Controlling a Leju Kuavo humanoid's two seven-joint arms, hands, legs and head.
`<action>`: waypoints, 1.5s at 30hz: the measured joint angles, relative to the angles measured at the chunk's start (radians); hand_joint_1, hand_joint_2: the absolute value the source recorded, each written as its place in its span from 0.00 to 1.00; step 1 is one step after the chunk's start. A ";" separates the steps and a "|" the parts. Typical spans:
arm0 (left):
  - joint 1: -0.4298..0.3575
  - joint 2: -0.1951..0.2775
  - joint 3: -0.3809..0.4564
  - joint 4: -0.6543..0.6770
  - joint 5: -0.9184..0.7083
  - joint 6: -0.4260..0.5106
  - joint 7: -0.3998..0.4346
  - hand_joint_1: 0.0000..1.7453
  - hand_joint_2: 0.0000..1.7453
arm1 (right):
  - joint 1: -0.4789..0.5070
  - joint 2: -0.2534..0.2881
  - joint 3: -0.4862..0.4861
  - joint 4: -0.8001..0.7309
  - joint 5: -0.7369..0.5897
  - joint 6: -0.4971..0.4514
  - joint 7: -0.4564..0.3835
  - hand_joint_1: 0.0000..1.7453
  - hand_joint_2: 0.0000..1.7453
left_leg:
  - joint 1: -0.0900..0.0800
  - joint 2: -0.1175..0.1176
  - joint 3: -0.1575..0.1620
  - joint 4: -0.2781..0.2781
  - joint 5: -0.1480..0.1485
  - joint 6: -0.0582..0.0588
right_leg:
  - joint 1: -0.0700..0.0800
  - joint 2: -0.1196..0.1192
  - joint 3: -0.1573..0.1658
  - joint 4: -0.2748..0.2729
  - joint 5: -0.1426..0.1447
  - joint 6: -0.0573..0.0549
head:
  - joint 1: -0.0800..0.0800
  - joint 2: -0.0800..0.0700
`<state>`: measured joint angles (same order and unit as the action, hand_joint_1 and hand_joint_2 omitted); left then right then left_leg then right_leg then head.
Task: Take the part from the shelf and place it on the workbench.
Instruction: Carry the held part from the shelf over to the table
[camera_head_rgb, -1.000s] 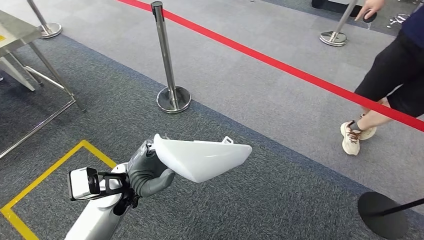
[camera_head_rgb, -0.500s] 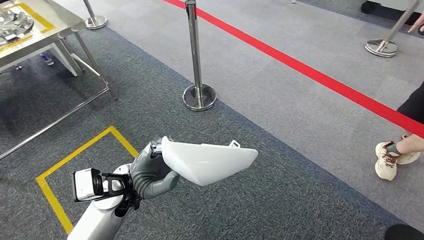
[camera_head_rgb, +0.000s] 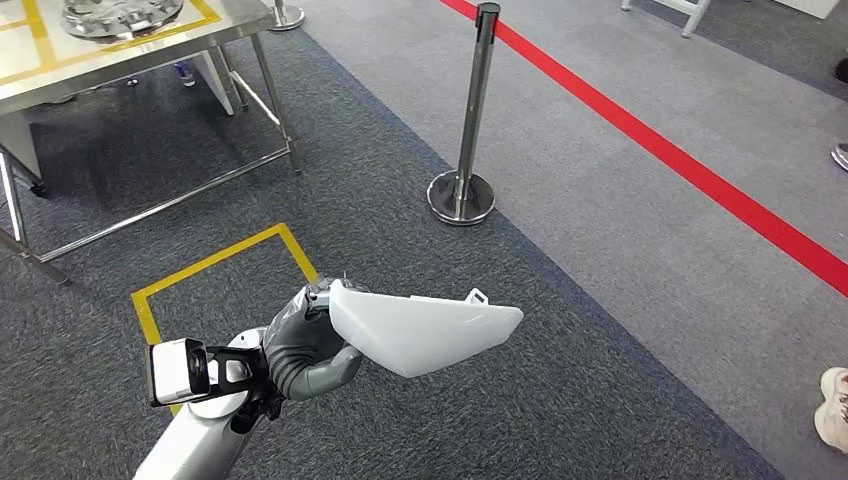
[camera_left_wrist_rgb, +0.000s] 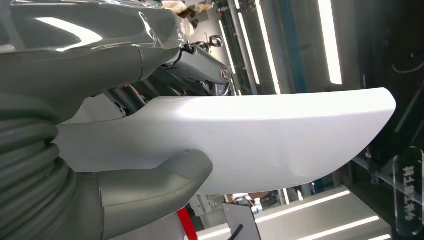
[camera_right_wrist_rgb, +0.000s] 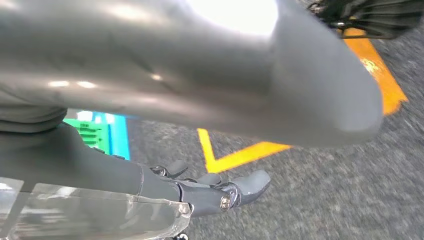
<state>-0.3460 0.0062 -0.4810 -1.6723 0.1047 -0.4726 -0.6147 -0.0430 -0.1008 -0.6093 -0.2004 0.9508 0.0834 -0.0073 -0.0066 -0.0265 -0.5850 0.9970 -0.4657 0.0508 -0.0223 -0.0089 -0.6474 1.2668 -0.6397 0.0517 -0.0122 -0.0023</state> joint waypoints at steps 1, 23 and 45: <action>0.001 0.000 -0.001 0.001 0.000 0.000 0.000 1.00 1.00 | 0.002 0.001 -0.001 0.000 0.000 0.000 0.003 0.00 0.00 | 0.000 -0.015 0.000 0.000 0.000 0.000 | 0.000 0.003 -0.020 0.027 0.002 0.001 | 0.000 0.000; 0.017 0.004 -0.004 0.000 -0.016 -0.008 -0.014 1.00 1.00 | -0.001 -0.014 -0.006 0.000 0.017 -0.001 -0.004 0.00 0.00 | -0.014 0.108 -0.016 0.017 -0.012 -0.028 | 0.007 -0.108 0.121 -0.250 0.109 -0.035 | -0.013 0.000; 0.003 0.000 -0.004 0.009 -0.021 -0.018 -0.006 1.00 1.00 | 0.006 -0.040 -0.058 -0.001 -0.003 -0.018 0.058 0.00 0.00 | 0.010 0.009 -0.117 0.224 -0.120 -0.060 | -0.010 -0.007 0.089 -0.241 0.135 -0.052 | -0.016 0.000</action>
<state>-0.3430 0.0067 -0.4847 -1.6632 0.0839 -0.4910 -0.6212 -0.0368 -0.1411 -0.6673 -0.2014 0.9480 0.0651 0.0511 0.0034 -0.0177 -0.7021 1.2215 -0.5857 -0.0093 -0.0323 -0.0156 -0.5586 1.0253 -0.5047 0.0001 -0.0284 -0.0023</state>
